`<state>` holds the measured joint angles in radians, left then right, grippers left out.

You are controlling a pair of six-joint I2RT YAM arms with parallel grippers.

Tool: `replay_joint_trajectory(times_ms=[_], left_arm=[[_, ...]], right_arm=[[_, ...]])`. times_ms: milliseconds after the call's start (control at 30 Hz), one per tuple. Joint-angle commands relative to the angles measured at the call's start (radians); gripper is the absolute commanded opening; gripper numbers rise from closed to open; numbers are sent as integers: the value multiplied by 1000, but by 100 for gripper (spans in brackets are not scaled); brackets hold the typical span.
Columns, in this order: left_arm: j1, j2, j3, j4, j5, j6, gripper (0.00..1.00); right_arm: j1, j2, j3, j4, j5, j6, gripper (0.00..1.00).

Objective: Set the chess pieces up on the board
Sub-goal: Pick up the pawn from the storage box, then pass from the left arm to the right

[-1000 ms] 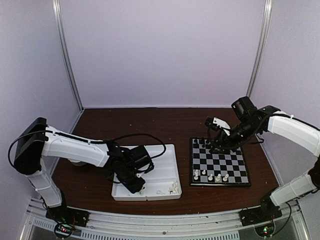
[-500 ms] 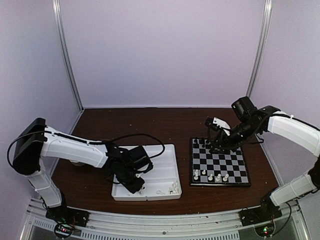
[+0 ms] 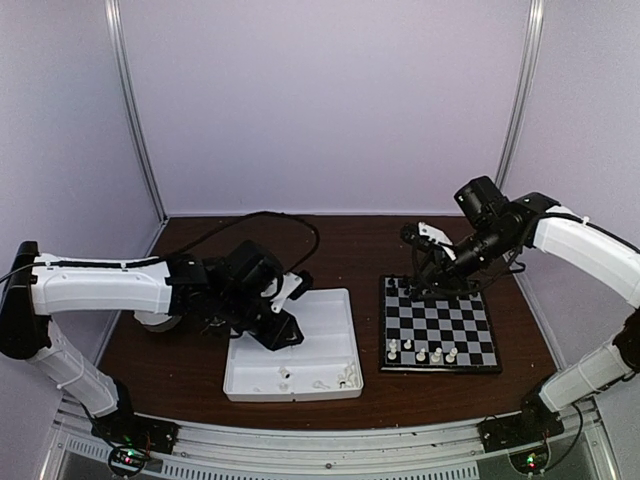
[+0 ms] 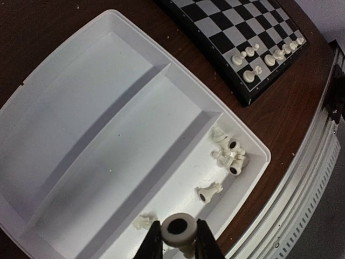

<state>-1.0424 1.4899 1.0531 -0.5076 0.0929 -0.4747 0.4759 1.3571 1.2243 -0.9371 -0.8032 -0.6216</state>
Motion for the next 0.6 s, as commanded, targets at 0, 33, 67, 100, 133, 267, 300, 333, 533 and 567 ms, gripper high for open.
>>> replay_joint_trajectory(times_ms=[0, 33, 67, 100, 133, 267, 300, 333, 533, 567], left_arm=[[9, -9, 21, 261, 65, -119, 5], [9, -15, 12, 330, 37, -159, 6], [10, -19, 6, 390, 2, -202, 6], [9, -27, -6, 454, -36, -242, 6], [9, -37, -24, 543, -68, -277, 6], [8, -61, -94, 832, -247, -382, 7], [8, -58, -89, 870, -273, -388, 7], [7, -52, -82, 907, -289, -392, 7], [-3, -9, -80, 1091, -339, -483, 7], [-5, 0, -85, 1120, -343, -496, 7]], right_arm=[[83, 28, 67, -17, 14, -2, 48], [108, 33, 76, 9, 55, 22, 48], [131, 37, 81, 56, 103, 54, 48], [149, 43, 84, 97, 160, 118, 48], [163, 48, 89, 138, 207, 170, 48], [177, 85, 140, 224, 207, 327, 48], [180, 95, 157, 236, 201, 358, 48], [182, 105, 170, 253, 196, 391, 48], [209, 165, 232, 347, 177, 541, 48], [216, 172, 237, 358, 175, 549, 48]])
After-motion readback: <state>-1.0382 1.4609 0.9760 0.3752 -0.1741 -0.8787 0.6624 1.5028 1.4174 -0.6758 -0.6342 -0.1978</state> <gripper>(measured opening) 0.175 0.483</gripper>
